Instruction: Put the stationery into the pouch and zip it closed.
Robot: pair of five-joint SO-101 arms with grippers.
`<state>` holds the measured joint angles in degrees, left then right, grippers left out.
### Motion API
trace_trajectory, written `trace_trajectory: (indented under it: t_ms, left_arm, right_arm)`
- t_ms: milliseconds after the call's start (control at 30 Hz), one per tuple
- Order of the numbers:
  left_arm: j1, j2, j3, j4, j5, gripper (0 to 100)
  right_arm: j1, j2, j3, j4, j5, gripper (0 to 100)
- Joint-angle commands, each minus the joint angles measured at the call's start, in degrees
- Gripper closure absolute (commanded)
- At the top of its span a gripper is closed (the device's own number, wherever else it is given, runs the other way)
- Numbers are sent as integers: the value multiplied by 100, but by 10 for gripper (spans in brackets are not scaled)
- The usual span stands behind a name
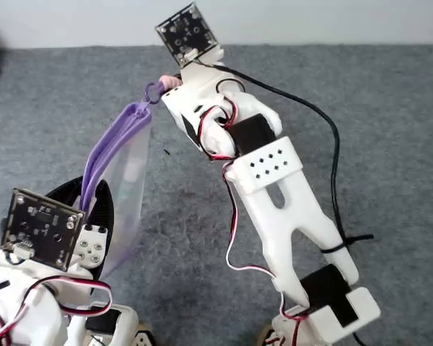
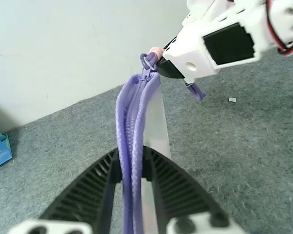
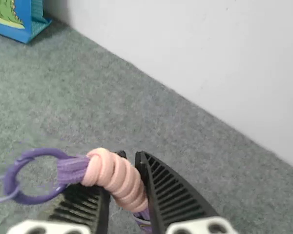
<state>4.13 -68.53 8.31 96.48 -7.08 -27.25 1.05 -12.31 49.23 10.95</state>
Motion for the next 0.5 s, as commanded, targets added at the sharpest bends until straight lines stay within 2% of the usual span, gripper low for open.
trace_trajectory:
  t_ms: [0, 300, 367, 467]
  left_arm:
    - [18, -422, -426, 18, 35, 991]
    - [9, -510, -409, -9, 44, 983]
    - [9, -510, -400, -9, 53, 950]
    - [-9, -510, -374, -9, 62, 851]
  right_arm:
    - [664, 154, -26, -163, 167, 991]
    - [620, -251, -141, -110, 141, 991]
    - [620, -347, -141, -110, 149, 991]
    - [620, -391, -141, -110, 167, 991]
